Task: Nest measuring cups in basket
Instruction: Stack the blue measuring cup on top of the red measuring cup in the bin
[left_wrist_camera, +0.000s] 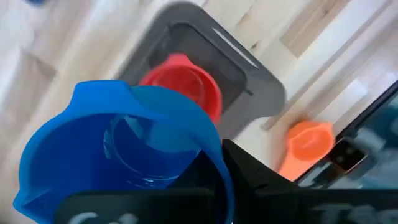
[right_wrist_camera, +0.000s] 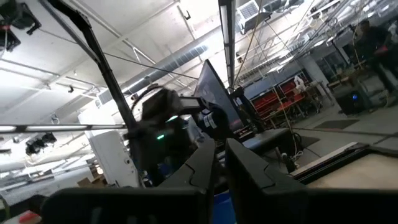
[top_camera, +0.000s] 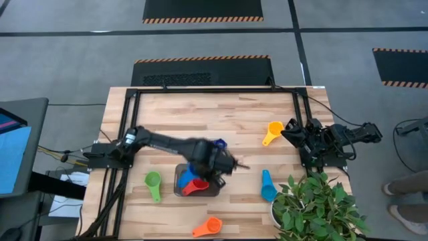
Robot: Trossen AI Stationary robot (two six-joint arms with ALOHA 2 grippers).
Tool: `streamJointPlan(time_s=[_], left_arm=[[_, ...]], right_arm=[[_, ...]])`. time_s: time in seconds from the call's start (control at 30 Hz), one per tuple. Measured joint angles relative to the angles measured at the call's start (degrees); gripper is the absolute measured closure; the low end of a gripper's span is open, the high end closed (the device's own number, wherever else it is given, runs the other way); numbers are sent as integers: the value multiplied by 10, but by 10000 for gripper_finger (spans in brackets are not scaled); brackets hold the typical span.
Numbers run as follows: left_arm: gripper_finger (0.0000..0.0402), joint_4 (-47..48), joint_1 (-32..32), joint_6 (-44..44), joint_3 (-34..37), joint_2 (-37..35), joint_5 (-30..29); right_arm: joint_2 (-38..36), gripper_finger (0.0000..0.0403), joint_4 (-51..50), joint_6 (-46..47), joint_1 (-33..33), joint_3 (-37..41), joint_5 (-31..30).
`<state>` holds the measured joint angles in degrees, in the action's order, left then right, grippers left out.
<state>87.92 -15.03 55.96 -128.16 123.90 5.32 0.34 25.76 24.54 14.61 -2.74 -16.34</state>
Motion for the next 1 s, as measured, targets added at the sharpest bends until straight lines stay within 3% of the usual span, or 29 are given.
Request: streamJointPlan(time_s=[0.2,0.6,1.0], left_arm=[[401,-68,-38,160,-1,28,-59],[401,-52,-41,114,0,107,-71],[401,-27,-38,111,0,115,-48]], right_arm=[[0,339,1,44,0,0,0],[0,339,16,46,0,0,7],[0,339,20,45,0,0,16]])
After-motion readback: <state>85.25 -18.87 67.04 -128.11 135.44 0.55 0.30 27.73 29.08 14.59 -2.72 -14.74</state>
